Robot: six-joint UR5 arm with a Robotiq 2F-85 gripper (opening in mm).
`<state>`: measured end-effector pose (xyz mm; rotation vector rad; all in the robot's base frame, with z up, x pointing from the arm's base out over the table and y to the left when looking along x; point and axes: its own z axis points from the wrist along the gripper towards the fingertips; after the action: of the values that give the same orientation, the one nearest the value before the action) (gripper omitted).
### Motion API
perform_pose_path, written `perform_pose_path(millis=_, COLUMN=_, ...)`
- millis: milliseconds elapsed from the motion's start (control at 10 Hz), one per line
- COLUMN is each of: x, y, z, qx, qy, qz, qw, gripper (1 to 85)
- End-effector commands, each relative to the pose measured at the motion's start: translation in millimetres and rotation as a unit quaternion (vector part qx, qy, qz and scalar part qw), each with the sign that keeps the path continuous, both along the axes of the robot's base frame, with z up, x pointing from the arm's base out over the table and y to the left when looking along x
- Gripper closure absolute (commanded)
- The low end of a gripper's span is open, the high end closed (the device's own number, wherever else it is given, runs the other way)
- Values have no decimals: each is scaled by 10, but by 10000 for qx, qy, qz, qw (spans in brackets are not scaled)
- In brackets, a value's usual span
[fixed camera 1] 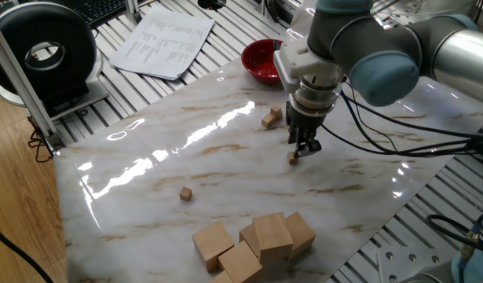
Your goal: Stack the blocks into a pyramid shape
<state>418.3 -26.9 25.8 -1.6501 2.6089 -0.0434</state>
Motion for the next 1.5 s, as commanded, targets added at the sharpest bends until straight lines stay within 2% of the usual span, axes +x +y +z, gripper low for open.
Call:
perform_pose_path(millis=0, x=47, y=69, z=-65, qx=90, qy=-68, qz=-106, qw=9999, gripper=460)
perform_pose_path(millis=300, x=79, y=106, z=-111, qx=100, qy=-114, qz=-122, qw=9998, gripper=467)
perform_pose_path(millis=600, x=83, y=64, z=-125, qx=68, qy=-152, qz=-198, qw=9997, gripper=550)
perform_pose_path(millis=700, x=67, y=59, z=-148, qx=135, qy=-173, qz=-260, qw=9994, gripper=580)
perform_pose_path(millis=800, x=37, y=31, z=-172, qx=140, qy=-166, qz=-230, qw=9995, gripper=580)
perform_pose_path(millis=1000, x=69, y=-5, z=-103, qx=30, qy=-115, qz=-14, qw=9999, gripper=527)
perform_pose_path(millis=1400, x=89, y=61, z=-3, qx=124, qy=-61, qz=-45, qw=9999, gripper=523)
